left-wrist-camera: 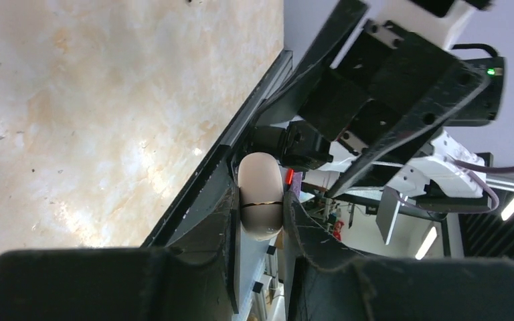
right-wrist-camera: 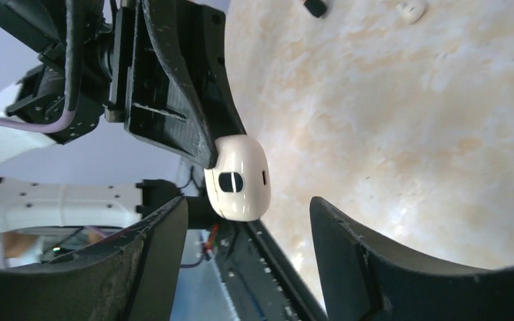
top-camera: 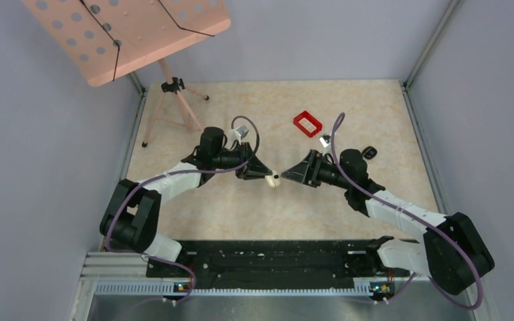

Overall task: Insert the wireless bluetooth earbuds into the charging case
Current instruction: Pick up the charging case at the center of the board.

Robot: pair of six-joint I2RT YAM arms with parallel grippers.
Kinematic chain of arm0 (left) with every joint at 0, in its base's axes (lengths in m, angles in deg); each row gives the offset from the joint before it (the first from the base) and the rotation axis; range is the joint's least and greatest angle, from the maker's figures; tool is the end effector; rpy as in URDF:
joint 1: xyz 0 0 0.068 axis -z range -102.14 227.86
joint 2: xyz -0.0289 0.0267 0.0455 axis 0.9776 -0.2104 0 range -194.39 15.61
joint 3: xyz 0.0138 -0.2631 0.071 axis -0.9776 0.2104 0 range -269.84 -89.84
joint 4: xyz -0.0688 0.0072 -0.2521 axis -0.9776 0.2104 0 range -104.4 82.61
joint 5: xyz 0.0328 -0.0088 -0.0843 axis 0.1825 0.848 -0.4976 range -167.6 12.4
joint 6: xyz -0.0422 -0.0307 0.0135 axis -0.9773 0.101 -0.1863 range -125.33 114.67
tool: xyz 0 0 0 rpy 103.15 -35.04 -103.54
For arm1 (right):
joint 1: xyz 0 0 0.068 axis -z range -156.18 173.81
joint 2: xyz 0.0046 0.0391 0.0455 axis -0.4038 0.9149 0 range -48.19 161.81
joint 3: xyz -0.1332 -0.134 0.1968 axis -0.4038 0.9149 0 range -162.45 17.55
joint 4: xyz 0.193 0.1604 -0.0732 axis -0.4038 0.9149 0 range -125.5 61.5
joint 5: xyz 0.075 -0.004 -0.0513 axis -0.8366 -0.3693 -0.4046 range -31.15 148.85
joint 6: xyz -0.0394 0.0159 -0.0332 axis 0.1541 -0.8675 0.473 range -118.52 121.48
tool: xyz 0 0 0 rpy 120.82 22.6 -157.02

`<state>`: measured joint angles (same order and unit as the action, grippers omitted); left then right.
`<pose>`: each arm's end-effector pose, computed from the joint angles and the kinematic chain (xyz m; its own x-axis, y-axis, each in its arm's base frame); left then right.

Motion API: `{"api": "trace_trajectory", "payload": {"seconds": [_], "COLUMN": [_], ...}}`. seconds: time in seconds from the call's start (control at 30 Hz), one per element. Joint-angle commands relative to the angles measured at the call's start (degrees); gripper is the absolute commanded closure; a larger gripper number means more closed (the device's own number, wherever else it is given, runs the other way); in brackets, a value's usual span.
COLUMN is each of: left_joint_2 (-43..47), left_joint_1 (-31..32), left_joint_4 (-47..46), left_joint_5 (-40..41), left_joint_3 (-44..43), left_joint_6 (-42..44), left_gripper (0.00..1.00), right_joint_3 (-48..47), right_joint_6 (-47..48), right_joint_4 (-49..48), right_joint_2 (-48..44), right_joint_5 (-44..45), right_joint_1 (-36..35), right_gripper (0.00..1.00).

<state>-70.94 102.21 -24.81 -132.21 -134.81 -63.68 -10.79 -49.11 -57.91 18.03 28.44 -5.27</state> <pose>0.2687 -0.1536 0.2104 -0.9917 -0.0922 -0.0899 0.0575 0.3075 -0.9498 0.2051 0.1347 0.2241 -0.8012 0.3168 -0.5076 -0.3568 0.4280 0.8303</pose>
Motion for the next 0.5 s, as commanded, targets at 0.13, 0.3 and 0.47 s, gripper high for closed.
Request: {"api": "trace_trajectory", "payload": {"seconds": [0.13,0.3,0.47], "left_joint_2": [6.0,7.2,8.2], "left_joint_1": [0.2,0.2,0.2], "left_joint_4": [-16.1,-18.6,-18.5], "left_joint_5": [-2.1,-2.6,-2.7], "left_joint_3": [0.9,1.7,1.7], "left_joint_6": [-6.5,-8.0,-8.2], "left_gripper": [1.0,1.0,1.0], "right_joint_3": [3.6,5.0,5.0], "right_joint_6": [-11.2,-15.5,-16.6], "right_joint_4": [-20.9,-31.2,-35.5], "right_joint_2": [-0.2,3.6,6.4], "right_joint_5": [-8.3,-11.3,-11.4], "right_joint_1": [0.1,0.2,0.2], "right_gripper": [0.35,0.33,0.34]}}
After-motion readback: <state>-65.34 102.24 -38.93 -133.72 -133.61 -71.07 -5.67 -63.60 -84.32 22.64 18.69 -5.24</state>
